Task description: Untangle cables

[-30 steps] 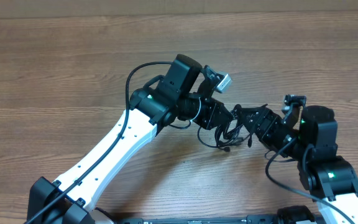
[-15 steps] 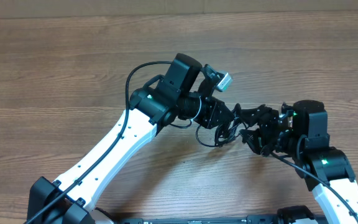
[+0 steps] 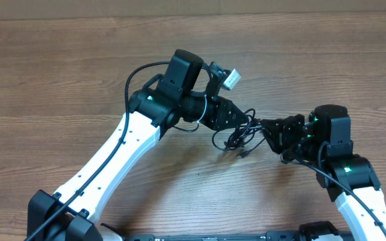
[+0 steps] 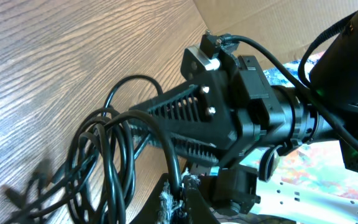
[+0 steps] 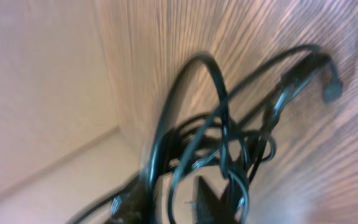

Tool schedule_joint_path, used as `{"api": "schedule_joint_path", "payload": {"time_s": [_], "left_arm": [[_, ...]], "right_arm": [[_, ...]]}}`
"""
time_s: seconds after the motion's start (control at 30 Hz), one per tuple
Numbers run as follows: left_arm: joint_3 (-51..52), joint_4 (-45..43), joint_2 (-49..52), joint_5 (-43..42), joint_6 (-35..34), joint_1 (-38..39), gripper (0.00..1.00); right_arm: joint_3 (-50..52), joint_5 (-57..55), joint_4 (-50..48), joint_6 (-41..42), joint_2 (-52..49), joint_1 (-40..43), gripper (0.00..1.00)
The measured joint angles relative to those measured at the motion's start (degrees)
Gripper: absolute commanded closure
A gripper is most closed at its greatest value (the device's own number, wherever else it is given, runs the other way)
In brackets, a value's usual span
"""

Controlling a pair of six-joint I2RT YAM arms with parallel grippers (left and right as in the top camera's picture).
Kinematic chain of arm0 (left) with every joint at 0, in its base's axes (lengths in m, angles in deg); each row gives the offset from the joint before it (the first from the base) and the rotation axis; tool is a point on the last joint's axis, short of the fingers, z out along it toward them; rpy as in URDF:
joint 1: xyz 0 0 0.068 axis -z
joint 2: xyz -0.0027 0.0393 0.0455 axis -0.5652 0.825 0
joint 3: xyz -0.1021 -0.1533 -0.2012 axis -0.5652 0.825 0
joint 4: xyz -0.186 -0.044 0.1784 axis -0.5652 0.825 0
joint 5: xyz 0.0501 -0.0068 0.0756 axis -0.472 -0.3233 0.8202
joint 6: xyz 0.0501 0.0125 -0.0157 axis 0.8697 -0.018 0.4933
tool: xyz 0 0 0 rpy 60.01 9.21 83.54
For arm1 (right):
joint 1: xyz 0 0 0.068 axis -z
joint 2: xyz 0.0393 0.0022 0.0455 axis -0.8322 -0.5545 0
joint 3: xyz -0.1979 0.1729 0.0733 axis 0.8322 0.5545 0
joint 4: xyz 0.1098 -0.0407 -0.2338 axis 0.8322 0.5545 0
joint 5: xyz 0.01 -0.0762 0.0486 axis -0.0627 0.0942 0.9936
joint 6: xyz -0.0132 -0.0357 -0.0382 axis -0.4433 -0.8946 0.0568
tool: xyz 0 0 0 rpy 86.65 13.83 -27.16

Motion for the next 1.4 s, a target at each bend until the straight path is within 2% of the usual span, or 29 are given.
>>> {"api": "schedule_joint_path", "payload": {"time_s": [0.13, 0.23, 0.37, 0.57, 0.9, 1.03, 1.13, 1.27, 1.4], "left_arm": [[0.0, 0.1, 0.0, -0.3, 0.0, 0.0, 0.96], [0.0, 2.2, 0.0, 1.4, 0.1, -0.3, 0.96], [-0.4, 12.2, 0.0, 11.2, 0.1, -1.6, 0.96], [-0.3, 22.6, 0.0, 23.3, 0.0, -7.9, 0.96], [-0.4, 24.3, -1.8, 27.0, 0.8, -24.8, 0.96], [-0.4, 24.3, -4.2, 26.0, 1.2, -26.2, 0.96], [-0.4, 24.3, -4.7, 24.8, 1.5, -24.4, 0.87], [-0.4, 23.7, -4.7, 24.1, 2.7, -20.1, 0.61], [-0.4, 22.8, -4.0, 23.6, 4.1, -15.7, 0.52]], "right_arm": [[0.0, -1.5, 0.1, -1.0, 0.0, 0.0, 0.96], [0.0, -2.5, 0.8, -4.9, 0.0, 0.0, 0.96], [-0.2, -8.4, 8.1, -13.9, 0.0, 0.0, 0.96], [-0.4, -23.4, 19.2, -18.7, 0.0, -0.1, 0.96], [-0.4, -41.0, 23.0, -20.6, -0.1, 0.1, 0.96], [-0.4, -41.9, 22.0, -21.0, -0.1, 0.0, 0.96], [-0.4, -38.8, 18.2, -23.2, -0.1, 0.1, 0.96], [-0.4, -29.3, 9.0, -30.7, -0.1, 0.0, 0.96], [-0.4, -15.9, -0.1, -39.1, -0.1, 0.0, 0.96]]}}
